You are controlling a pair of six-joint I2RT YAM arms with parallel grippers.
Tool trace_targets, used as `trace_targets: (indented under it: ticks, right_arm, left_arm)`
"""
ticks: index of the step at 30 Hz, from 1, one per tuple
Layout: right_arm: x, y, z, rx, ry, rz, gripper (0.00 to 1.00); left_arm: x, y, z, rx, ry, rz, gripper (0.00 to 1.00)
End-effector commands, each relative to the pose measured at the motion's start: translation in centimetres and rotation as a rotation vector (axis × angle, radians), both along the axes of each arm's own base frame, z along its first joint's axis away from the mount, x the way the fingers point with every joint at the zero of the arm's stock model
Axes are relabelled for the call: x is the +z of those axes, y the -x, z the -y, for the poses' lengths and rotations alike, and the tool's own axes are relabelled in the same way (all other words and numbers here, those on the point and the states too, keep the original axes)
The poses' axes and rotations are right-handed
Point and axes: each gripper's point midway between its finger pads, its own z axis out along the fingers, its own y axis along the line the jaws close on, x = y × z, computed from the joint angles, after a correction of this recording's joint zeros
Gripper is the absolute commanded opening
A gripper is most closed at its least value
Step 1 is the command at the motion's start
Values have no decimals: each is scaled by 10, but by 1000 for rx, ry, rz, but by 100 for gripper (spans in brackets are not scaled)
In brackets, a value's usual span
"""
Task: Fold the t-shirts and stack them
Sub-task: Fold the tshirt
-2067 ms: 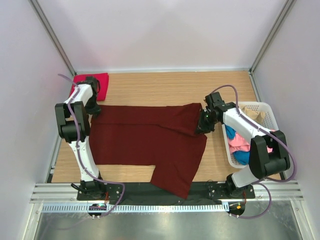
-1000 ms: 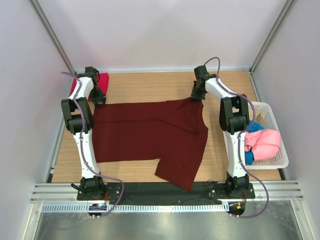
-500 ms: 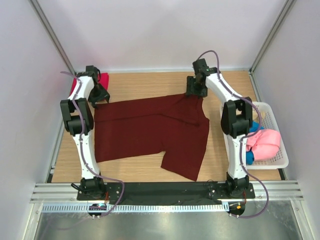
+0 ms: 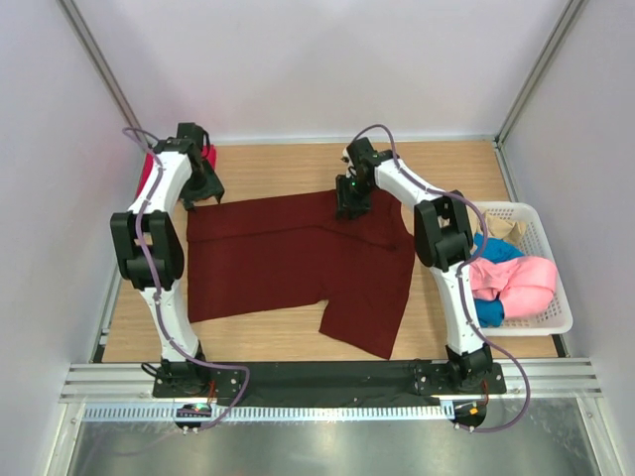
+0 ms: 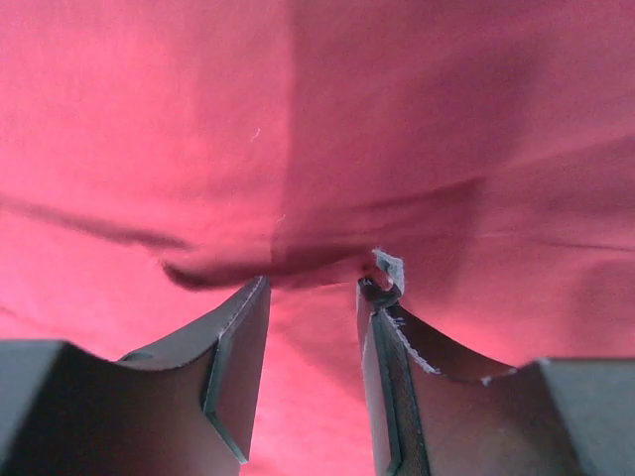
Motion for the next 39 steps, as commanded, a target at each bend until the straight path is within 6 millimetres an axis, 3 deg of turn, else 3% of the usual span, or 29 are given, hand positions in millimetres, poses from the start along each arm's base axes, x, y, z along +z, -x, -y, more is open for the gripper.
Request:
trace_targets:
  ticks: [1, 9, 12, 13, 20, 23, 26, 32, 35, 37, 38, 39]
  right_arm:
    - [22, -15, -6, -16, -24, 58, 48]
    - [7, -16, -3, -40, 24, 42, 43]
    - [6, -15, -5, -34, 38, 48, 36]
    - [7, -15, -5, -34, 40, 49, 28]
    - [38, -20, 3, -48, 70, 120, 15]
    - [48, -16, 2, -51, 47, 120, 7]
    - [61, -7, -1, -47, 22, 111, 6]
    - [79, 23, -20, -55, -92, 9, 6]
    - [75, 51, -37, -49, -181, -92, 8]
    - [62, 83, -40, -33, -179, -186, 10]
    - [71, 86, -46, -22, -204, -177, 11]
    - [59, 105, -44, -16, -200, -232, 14]
  left_arm:
    - [8, 7, -9, -15, -38, 0, 63]
    - [7, 4, -7, -28, -27, -3, 63]
    - [7, 3, -8, -29, -32, -2, 63]
    - [7, 3, -9, -28, -34, -4, 63]
    - [4, 3, -6, -32, -20, -9, 63]
    - [5, 2, -6, -31, -23, -4, 64]
    - [5, 3, -7, -31, -26, -5, 64]
    - [8, 4, -14, -14, -39, 4, 65]
    - [9, 7, -19, -3, -43, 5, 65]
    - [6, 9, -19, -3, -41, 1, 65]
    - [7, 9, -19, -4, -38, 2, 65]
    - [5, 11, -18, -9, -33, -4, 65]
